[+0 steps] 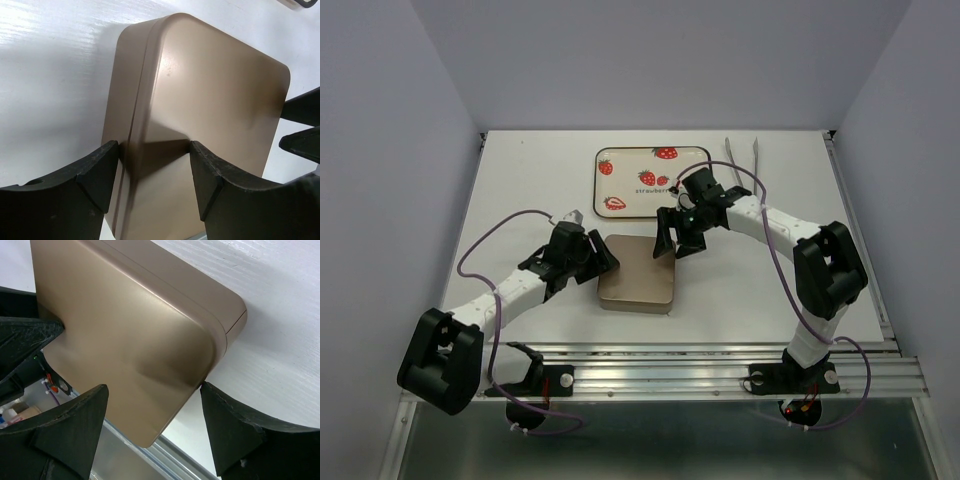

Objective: Pack the cookies

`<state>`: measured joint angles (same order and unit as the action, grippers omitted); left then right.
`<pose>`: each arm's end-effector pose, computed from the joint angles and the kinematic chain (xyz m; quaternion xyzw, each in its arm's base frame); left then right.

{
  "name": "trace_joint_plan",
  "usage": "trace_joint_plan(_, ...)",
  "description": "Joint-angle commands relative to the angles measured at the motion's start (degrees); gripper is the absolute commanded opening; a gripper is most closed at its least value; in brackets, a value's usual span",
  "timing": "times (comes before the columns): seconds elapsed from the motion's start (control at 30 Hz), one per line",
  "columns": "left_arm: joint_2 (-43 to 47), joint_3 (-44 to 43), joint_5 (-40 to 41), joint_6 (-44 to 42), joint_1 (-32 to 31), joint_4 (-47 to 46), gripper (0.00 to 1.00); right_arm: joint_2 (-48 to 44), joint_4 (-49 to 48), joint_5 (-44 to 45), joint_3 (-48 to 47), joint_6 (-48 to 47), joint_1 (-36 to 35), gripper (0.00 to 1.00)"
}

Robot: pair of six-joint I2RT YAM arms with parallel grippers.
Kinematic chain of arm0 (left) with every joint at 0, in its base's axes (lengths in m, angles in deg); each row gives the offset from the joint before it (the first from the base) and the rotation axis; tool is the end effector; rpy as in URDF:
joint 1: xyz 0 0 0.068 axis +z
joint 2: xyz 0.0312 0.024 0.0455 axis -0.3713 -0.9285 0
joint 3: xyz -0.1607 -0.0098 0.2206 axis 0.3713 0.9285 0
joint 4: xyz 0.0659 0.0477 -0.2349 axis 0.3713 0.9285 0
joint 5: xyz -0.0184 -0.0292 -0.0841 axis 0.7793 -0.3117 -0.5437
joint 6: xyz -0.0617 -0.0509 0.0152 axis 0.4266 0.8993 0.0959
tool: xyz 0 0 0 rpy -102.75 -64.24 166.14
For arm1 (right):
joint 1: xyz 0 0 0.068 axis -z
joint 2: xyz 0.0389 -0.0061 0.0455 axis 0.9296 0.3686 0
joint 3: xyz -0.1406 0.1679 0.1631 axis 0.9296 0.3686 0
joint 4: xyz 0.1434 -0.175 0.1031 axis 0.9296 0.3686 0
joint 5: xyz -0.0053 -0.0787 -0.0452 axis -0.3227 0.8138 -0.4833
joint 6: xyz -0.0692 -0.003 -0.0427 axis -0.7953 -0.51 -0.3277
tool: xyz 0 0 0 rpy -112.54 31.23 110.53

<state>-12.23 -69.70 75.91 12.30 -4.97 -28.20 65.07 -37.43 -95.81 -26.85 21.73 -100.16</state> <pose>0.2285 -0.1256 0.1831 -0.1050 0.8883 -0.3045 0.3273 0.3037 0.2269 0.1981 -0.1202 0.9358 0.3165 0.0987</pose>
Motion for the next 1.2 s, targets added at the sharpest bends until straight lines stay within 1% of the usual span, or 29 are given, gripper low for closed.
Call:
trace_joint_plan(0.0, 0.53, 1.20, -3.55, 1.54, -0.57, -1.11, 0.68, -0.87, -0.22, -0.17, 0.11, 0.97, -1.08, 0.80)
trace_joint_plan(0.1, 0.35, 0.41, -1.70, 1.45, -0.57, -0.49, 0.68, -0.70, 1.00, 6.41, -0.41, 0.80, -1.08, 0.80)
trace_joint_plan(0.2, 0.70, -0.81, 0.67, 1.02, -0.48, 2.92, 0.70, -0.96, 2.15, 9.07, -0.85, 0.10, -1.08, 0.81)
trace_joint_plan(0.23, 1.40, -1.25, 1.81, 0.84, -0.48, 3.46, 0.75, -1.65, 2.24, 9.16, -1.03, -0.43, -1.08, 0.82)
trace_joint_plan(0.27, 1.84, -2.22, 2.43, 0.66, -0.48, 4.51, 0.77, -2.18, 2.06, 8.98, -1.29, -0.61, -1.08, 0.84)
trace_joint_plan(0.3, 2.71, -2.75, 3.65, 0.23, -0.48, 5.13, 0.83, -3.15, 2.15, 8.98, -1.73, -1.13, -1.08, 0.84)
trace_joint_plan(0.37, 3.69, -4.76, 6.02, -0.04, -0.48, 7.84, 0.87, -4.29, 2.41, 9.51, -2.34, -1.66, -1.08, 0.87)
trace_joint_plan(0.43, 4.65, -6.44, 8.39, -0.48, -0.48, 9.35, 0.94, -5.52, 2.41, 10.73, -2.87, -2.27, -1.08, 0.87)
trace_joint_plan(0.47, 5.53, -8.10, 9.97, -1.09, -0.48, 10.40, 0.96, -6.66, 2.76, 11.18, -3.66, -2.71, -1.08, 0.87)
trace_joint_plan(0.57, 7.37, -9.95, 9.38, -2.24, -0.57, 10.76, 0.96, -9.03, 2.42, 11.44, -4.72, -3.42, -1.08, 0.81)
trace_joint_plan(0.6, 7.82, -10.74, 8.94, -2.41, -0.74, 10.76, 0.94, -9.39, 1.98, 11.01, -4.63, -3.51, -1.08, 0.66)
trace_joint_plan(0.67, 8.70, -11.19, 8.15, -2.33, -1.27, 10.59, 0.83, -9.92, 0.40, 9.25, -4.02, -3.25, -1.61, 0.51)
trace_joint_plan(0.7, 8.79, -11.19, 7.88, -2.50, -2.14, 10.24, 0.77, -9.58, -0.04, 8.55, -3.58, -3.16, -2.13, 0.40)
trace_joint_plan(0.73, 8.44, -10.93, 7.79, -2.42, -2.59, 9.88, 0.68, -9.31, -1.27, 7.76, -3.14, -2.81, -2.66, 0.37)
trace_joint_plan(0.77, 7.91, -10.75, 7.79, -2.33, -2.94, 9.53, 0.63, -8.79, -1.63, 7.75, -2.70, -2.46, -2.66, 0.34)
trace_joint_plan(0.8, 7.30, -10.14, 7.45, -1.98, -3.38, 8.92, 0.57, -8.17, -1.72, 7.75, -2.52, -2.37, -2.66, 0.30)
trace_joint_plan(0.83, 5.64, -9.79, 5.53, -1.89, -3.99, 8.74, 0.50, -6.51, -2.07, 7.58, -2.26, -2.28, -2.66, 0.29)
trace_joint_plan(0.93, 2.65, -8.38, 4.55, -1.45, -5.40, 8.13, 0.44, -3.35, -3.47, 8.10, -1.12, -1.93, -3.19, 0.27)
trace_joint_plan(1.0, 1.50, -6.54, 4.10, -0.92, -5.67, 7.25, 0.43, -1.84, -3.47, 9.15, -0.77, -1.75, -3.19, 0.26)
trace_joint_plan(1.17, -0.53, -2.93, 4.80, 0.31, -5.76, 6.80, 0.43, 3.60, -3.30, 16.01, 0.29, -0.43, -3.19, 0.23)
